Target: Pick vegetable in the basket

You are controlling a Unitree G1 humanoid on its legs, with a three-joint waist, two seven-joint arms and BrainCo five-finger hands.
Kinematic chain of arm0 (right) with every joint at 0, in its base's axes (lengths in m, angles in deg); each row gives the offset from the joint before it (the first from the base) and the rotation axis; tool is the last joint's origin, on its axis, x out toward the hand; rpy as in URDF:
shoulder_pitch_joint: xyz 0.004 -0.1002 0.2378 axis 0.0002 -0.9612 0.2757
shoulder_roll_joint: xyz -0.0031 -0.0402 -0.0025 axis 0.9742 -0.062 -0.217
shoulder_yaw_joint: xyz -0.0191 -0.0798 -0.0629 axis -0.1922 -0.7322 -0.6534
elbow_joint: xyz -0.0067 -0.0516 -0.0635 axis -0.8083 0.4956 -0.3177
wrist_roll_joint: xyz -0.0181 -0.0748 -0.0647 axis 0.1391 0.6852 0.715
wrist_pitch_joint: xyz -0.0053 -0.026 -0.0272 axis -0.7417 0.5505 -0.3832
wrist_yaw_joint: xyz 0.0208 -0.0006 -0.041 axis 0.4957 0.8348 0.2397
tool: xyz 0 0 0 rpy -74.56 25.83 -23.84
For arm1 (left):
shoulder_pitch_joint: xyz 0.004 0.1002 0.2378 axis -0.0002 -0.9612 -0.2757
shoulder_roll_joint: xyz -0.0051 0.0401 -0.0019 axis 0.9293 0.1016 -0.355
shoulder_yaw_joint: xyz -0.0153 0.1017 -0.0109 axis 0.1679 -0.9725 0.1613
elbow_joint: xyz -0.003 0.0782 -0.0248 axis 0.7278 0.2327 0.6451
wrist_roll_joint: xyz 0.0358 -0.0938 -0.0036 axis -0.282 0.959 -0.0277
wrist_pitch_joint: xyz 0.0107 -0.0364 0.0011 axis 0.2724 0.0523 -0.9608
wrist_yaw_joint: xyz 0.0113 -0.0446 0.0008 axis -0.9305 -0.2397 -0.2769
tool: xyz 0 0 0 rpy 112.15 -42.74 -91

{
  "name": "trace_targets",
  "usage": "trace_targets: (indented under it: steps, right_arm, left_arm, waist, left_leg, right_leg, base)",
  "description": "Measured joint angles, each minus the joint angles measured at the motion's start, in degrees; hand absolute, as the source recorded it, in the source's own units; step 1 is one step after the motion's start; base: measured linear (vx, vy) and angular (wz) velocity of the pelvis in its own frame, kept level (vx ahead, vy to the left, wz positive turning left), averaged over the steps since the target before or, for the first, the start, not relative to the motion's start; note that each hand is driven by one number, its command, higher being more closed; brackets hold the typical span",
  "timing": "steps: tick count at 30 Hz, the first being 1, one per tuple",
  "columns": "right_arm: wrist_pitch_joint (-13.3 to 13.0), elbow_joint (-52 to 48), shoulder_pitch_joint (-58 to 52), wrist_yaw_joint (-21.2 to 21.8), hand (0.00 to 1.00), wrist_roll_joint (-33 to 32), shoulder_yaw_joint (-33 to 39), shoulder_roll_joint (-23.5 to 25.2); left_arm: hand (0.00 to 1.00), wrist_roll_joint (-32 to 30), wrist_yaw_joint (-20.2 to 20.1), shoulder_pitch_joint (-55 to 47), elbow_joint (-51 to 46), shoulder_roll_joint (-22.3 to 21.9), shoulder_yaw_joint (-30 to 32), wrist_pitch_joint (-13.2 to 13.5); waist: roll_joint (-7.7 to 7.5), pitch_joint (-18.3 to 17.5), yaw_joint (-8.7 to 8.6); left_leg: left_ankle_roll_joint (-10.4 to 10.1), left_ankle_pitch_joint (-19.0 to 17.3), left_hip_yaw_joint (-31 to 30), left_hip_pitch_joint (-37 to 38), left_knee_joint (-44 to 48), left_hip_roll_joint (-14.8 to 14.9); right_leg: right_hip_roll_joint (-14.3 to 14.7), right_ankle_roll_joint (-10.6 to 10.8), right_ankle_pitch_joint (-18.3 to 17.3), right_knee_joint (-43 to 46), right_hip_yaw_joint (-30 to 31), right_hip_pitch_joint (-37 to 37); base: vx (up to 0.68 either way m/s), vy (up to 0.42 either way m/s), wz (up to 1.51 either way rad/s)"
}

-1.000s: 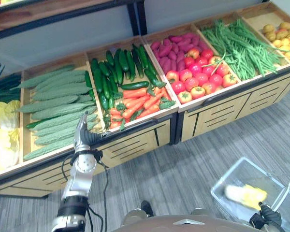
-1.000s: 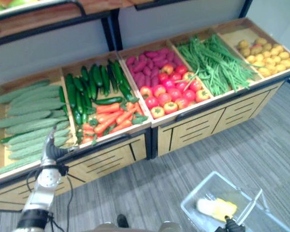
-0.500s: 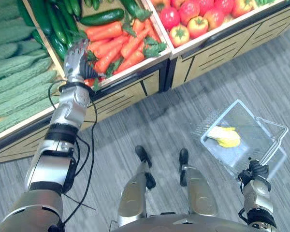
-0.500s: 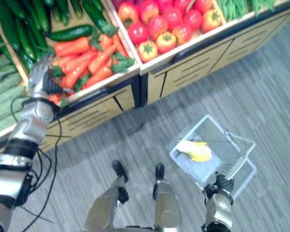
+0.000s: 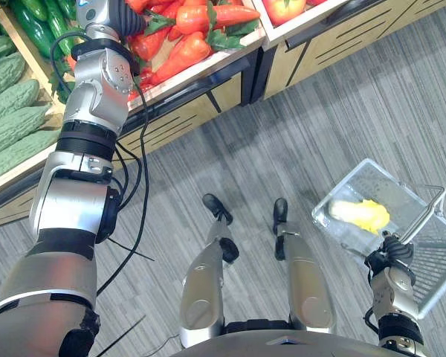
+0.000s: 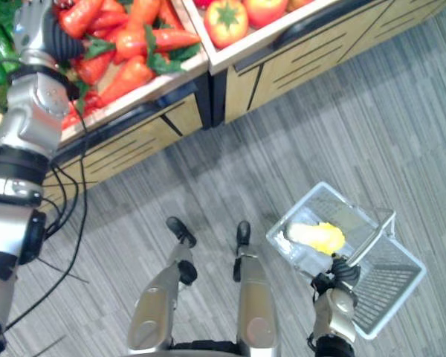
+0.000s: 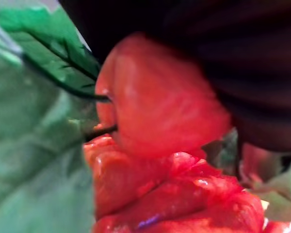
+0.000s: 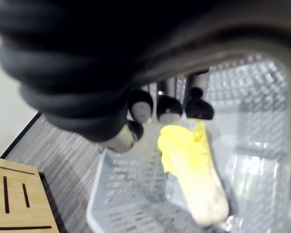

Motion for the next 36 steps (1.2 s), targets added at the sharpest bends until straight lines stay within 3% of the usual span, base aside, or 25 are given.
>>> trace_targets:
  steps: [3,6,9,13,16,17,19,20,21,22,23,25,26,27,28,29,30,31,32,34,36]
  right_arm:
    - [-0.21,-0.19,-1.02,1.04,1.0,-0.03,-1.01,0.81]
    - [-0.82,1.7,-2.24,1.97,1.0,-0.01,-1.21,2.37]
    - [-0.26,5.41,-2.38,2.58,1.0,-0.02,-1.12,2.71]
    - [1.3,5.62,-4.73,2.83,1.0,-0.03,0.09,5.41]
    - [2.22,0.33,-8.17,2.78,1.0,-0.03,-0.1,7.5]
    - [2.48,-2.02,-8.06,2.58,1.0,0.06,-0.96,7.52]
    - [2.49,-4.28,-6.52,1.9,1.0,0.1,-3.75,6.65]
    - [2.48,-6.05,-5.7,1.67,1.0,0.13,-6.13,5.6]
    - [2.45,-7.72,-5.44,1.54,1.0,0.21,-8.84,4.66]
    - [2.45,-8.41,-5.37,1.69,1.0,0.28,-10.91,4.34]
    - [2.45,-9.46,-4.64,2.31,1.0,0.76,-14.75,3.42]
    - [2.46,-12.71,-4.67,4.56,1.0,0.78,-19.55,3.39]
    - [2.47,-14.9,-5.21,5.87,1.0,0.76,-22.56,3.31]
    - [2.47,-17.27,-5.93,7.33,1.0,0.38,-25.57,3.03]
    - [2.47,-18.26,-6.41,7.85,1.0,-0.01,-27.07,2.72]
    - [2.49,-19.62,-7.16,8.48,1.0,-0.42,-30.25,2.18]
    - [2.49,-20.54,-7.11,9.67,1.0,-0.46,-33.16,0.95]
    - [2.49,-21.09,-7.11,10.29,1.0,-0.47,-34.41,0.46]
    - [2.49,-21.32,-6.46,11.79,1.0,-0.45,-37.94,-0.52]
    - [2.5,-22.1,-6.29,14.02,1.0,-0.5,-42.28,-0.98]
    - [2.6,-22.57,-6.02,16.01,1.0,-1.63,-45.06,-1.52]
  left_arm:
    - [1.0,-0.04,0.54,-0.78,-3.1,0.16,0.7,-0.23]
    - [1.0,-0.26,1.39,-3.49,-6.54,1.55,1.37,-0.84]
    - [1.0,-2.3,1.69,-10.18,-11.09,4.03,2.25,-1.85]
    - [1.0,-4.51,1.82,-20.48,-21.29,2.71,2.42,-2.22]
    - [1.0,-4.49,1.8,-31.1,-30.98,-3.22,0.46,-0.63]
    - [1.0,-3.97,1.63,-36.16,-33.57,-6.57,0.12,0.45]
    - [1.0,-1.99,1.1,-43.6,-36.32,-11.22,-0.16,2.45]
    - [1.0,1.25,0.24,-48.99,-37.79,-15.46,-0.99,3.97]
    - [1.0,3.73,-0.77,-54.61,-39.07,-20.46,-1.66,5.05]
    - [1.0,5.27,-1.11,-57.2,-39.52,-22.53,-2.13,5.88]
    - [1.0,7.62,-1.89,-60.87,-39.22,-25.69,-3.79,7.03]
    - [1.0,9.86,-4.01,-61.71,-36.61,-28.11,-7.99,8.25]
    - [1.0,10.35,-5.35,-61.16,-34.14,-29.53,-9.65,9.12]
    - [1.0,10.96,-6.1,-61.0,-31.81,-31.02,-10.31,9.5]
    - [1.0,11.77,-6.26,-61.02,-30.47,-31.65,-10.58,9.57]
    - [1.0,12.27,-6.43,-61.39,-28.5,-32.05,-10.83,9.66]
    - [1.0,13.97,-6.83,-61.93,-27.5,-31.86,-10.73,9.7]
    - [1.0,14.71,-7.06,-62.24,-27.34,-31.72,-10.66,9.7]
    - [1.0,16.11,-7.04,-63.8,-27.43,-31.37,-9.97,9.92]
    - [1.0,17.07,-6.99,-66.36,-27.43,-30.91,-9.4,10.24]
    - [1.0,17.09,-6.38,-68.83,-27.97,-31.57,-7.31,11.45]
  waist:
    - [0.08,-0.17,-0.03]
    - [0.07,-2.81,-0.34]
    - [0.61,-5.03,-0.48]
    - [0.9,-9.6,-1.97]
    - [1.11,-11.46,-3.19]
    - [1.49,-11.7,-3.21]
    - [1.78,-11.95,-2.79]
    - [1.83,-11.97,-3.19]
    - [1.73,-12.46,-3.14]
    - [1.26,-13.01,-2.87]
    - [0.94,-13.65,-1.75]
    - [1.49,-14.11,-1.68]
    - [1.65,-14.19,-1.89]
    - [2.32,-14.07,-1.82]
    - [2.92,-13.94,-1.78]
    - [2.94,-13.99,-1.79]
    - [2.74,-14.06,-1.01]
    - [2.73,-14.07,-0.28]
    - [2.47,-14.06,1.64]
    - [2.07,-14.16,2.69]
    - [2.34,-15.1,4.43]
  left_leg:
    - [0.02,-0.02,0.36,4.79,0.01,-0.04]
    - [1.0,-0.74,-0.91,7.72,0.03,-0.54]
    - [0.99,-0.9,-2.76,11.56,0.03,-1.09]
    - [1.0,-0.91,-5.48,14.88,0.03,-1.1]
    - [0.5,-2.52,-5.45,18.18,1.25,-0.49]
    - [0.01,-4.98,-3.42,19.52,2.86,0.24]
    - [-0.7,-7.61,1.44,21.48,4.32,0.51]
    - [-0.75,-9.65,5.31,23.49,5.93,0.61]
    - [-0.9,-11.97,9.13,25.64,8.04,0.61]
    - [-1.71,-12.97,11.77,26.67,9.12,0.49]
    - [-2.4,-15.0,16.76,28.28,12.27,1.18]
    - [-2.1,-18.75,19.73,27.46,24.18,6.94]
    - [-1.32,-19.4,19.28,26.23,35.42,12.61]
    - [1.55,-17.56,15.34,24.85,46.8,19.05]
    - [3.54,-16.05,11.87,23.37,51.42,21.31]
    - [5.3,-18.07,2.04,19.75,57.12,21.15]
    - [3.76,-21.26,-10.65,14.82,58.04,15.69]
    - [2.82,-22.52,-16.11,12.81,57.58,12.54]
    - [2.32,-25.29,-24.01,10.19,54.97,7.35]
    - [1.91,-27.7,-31.97,7.46,47.6,2.84]
    - [-1.23,-27.08,-45.14,5.28,33.06,-2.75]
  right_leg:
    - [-0.22,-0.01,-0.38,0.54,-1.42,5.34]
    - [-0.75,-0.36,-2.83,2.86,-2.61,8.3]
    - [-0.84,-0.44,-3.8,3.06,-2.77,12.98]
    - [-0.77,-0.43,-3.8,2.49,-2.74,17.57]
    - [-0.85,-0.15,-3.78,5.42,-0.83,18.34]
    - [-1.31,2.08,-4.01,7.93,-1.7,17.57]
    - [-4.16,2.25,-4.1,14.03,-8.78,14.88]
    - [-8.76,1.88,-4.02,20.4,-18.11,12.39]
    - [-13.69,-2.27,-5.35,23.85,-28.64,11.58]
    - [-15.02,-4.85,-6.45,23.63,-33.34,12.47]
    - [-14.98,-6.36,-8.42,21.73,-38.08,13.76]
    - [-9.71,-6.25,-9.53,14.09,-35.02,14.48]
    - [-5.58,-6.29,-9.5,8.15,-32.14,16.06]
    - [-1.24,-6.66,-9.18,2.98,-28.53,18.29]
    - [0.46,-7.16,-8.5,1.27,-26.84,19.37]
    - [2.63,-7.2,-8.0,-0.66,-21.41,20.33]
    - [3.27,-7.56,-7.24,-1.6,-16.38,20.29]
    - [3.61,-8.05,-7.03,-2.03,-13.69,20.05]
    - [4.31,-8.1,-6.18,-2.85,-6.66,19.51]
    - [4.79,-7.6,-4.84,-4.54,1.92,19.63]
    - [4.78,-5.17,-3.33,-5.32,12.58,17.48]
  base:
    - [0.11,-0.061,0.27]
    - [0.1,-0.081,0.33]
    - [0.12,-0.116,0.28]
    - [0.12,-0.104,0.24]
    - [0.12,-0.105,-0.21]
    - [0.13,-0.084,-1.13]
    - [0.06,-0.017,-1.47]
    - [0.06,0.0,-1.84]
    - [0.08,-0.023,-1.91]
    - [0.12,-0.087,-2.24]
    - [0.13,-0.183,-2.3]
    - [0.16,-0.26,-1.89]
    - [0.16,-0.234,-1.65]
    - [0.12,-0.147,-1.75]
    - [0.05,-0.023,-1.91]
    - [0.05,0.098,-2.05]
    - [0.06,0.114,-2.19]
    - [0.1,0.156,-2.77]
    - [0.09,0.128,-2.92]
    - [0.13,0.168,-2.62]
    - [0.13,0.272,-2.4]
